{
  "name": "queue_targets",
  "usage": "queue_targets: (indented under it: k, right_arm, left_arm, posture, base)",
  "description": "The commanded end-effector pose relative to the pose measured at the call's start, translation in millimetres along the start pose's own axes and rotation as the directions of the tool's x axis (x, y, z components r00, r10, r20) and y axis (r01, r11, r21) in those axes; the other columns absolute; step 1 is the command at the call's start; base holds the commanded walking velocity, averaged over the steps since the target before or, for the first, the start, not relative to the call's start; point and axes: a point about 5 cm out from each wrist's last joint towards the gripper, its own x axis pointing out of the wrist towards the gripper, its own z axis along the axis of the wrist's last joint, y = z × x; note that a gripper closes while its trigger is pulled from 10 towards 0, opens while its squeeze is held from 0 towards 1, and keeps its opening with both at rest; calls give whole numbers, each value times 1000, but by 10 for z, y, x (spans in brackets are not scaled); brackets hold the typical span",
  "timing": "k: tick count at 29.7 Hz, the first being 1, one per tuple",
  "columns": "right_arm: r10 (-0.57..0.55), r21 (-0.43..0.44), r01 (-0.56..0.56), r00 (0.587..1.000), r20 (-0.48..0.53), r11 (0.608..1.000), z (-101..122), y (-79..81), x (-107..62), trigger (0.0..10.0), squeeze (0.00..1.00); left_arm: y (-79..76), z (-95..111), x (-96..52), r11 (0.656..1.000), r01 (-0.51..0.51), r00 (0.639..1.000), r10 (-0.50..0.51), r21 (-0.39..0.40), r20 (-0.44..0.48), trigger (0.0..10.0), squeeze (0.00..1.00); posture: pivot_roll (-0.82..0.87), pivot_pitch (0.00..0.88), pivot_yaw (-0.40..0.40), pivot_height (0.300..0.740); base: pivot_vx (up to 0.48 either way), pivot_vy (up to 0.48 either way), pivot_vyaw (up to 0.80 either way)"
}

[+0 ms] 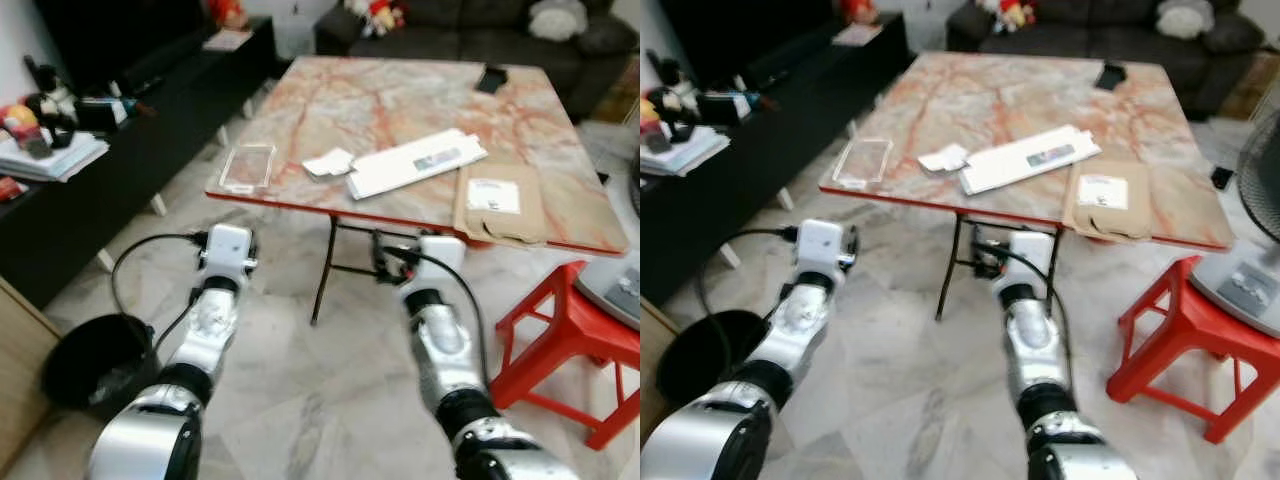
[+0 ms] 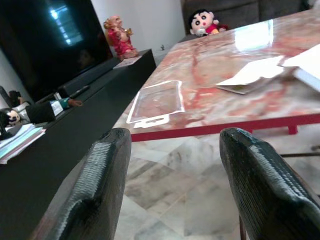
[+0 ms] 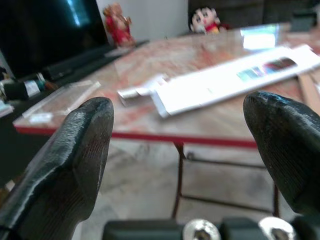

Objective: Picking trash to rubbish bin

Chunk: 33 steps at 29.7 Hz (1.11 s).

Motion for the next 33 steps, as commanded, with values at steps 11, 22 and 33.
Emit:
queue_targets:
  k: [11, 22, 33]
  right_arm:
    - [60, 44, -62, 997, 46, 997, 110, 175, 77, 10000, 0]
    - [57, 41, -61, 995, 84, 997, 187, 187, 102, 10000, 0]
    - [47, -11, -46, 994, 103, 999, 221, 175, 106, 10000, 0]
  left_arm:
    - [96, 4, 12, 999, -26, 1000, 25, 24, 9, 10000, 0]
    - [102, 33, 28, 999, -27, 999, 26, 28, 22, 10000, 0]
    - [118, 73, 53, 999, -35, 999, 33, 29, 38, 10000, 0]
  posture:
    - [-105, 0, 7, 740]
    - [-100, 0, 6, 740]
    - [-93, 0, 3, 740]
  base:
    - [368, 0, -115]
    - [368, 0, -218]
    - [368, 0, 145]
